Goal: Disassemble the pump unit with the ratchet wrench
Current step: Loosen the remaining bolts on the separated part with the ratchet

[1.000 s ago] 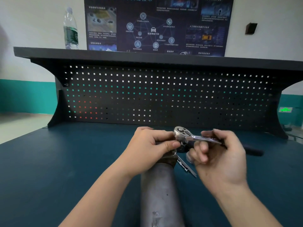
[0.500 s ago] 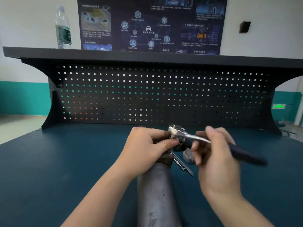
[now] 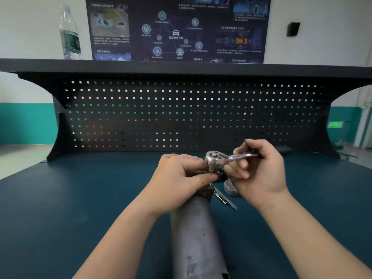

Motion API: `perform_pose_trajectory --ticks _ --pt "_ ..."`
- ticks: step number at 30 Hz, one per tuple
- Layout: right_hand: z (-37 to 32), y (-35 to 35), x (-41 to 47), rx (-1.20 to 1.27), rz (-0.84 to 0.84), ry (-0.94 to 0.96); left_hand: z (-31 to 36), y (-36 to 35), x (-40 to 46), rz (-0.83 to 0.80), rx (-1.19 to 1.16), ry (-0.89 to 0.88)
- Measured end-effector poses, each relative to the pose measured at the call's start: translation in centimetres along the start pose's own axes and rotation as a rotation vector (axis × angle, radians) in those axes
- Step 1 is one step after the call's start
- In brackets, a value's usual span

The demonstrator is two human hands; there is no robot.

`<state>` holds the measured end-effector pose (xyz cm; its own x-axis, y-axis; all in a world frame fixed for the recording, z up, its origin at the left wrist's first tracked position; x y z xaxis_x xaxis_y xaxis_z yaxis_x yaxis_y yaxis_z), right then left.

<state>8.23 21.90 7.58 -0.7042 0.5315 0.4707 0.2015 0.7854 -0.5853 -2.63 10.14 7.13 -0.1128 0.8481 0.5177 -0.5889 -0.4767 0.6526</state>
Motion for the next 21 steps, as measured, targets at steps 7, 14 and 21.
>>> perform_pose_trajectory --ticks 7,14,21 --pt "0.7 0.3 -0.8 -0.211 0.062 0.241 -0.2 -0.7 0.2 0.135 0.040 0.036" --pt "2.3 -1.1 -4.8 -1.237 -0.069 0.938 0.1 -0.9 -0.6 0.150 0.280 -0.012" --pt "1.5 -1.0 -4.8 -0.977 -0.004 0.798 -0.3 -0.7 -0.8 0.148 0.289 -0.016"
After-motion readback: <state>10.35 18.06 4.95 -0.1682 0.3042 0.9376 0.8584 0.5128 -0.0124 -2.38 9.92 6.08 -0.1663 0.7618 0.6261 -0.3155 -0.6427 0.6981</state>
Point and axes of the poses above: each hand's wrist, its own x-axis towards the middle knuckle, its own y-axis out of the back of the hand, z = x × y, the point moved 1 cm from there along x, towards the middle knuckle, and after that the axes turned 11 degrees about -z, right-handed, at the moved point
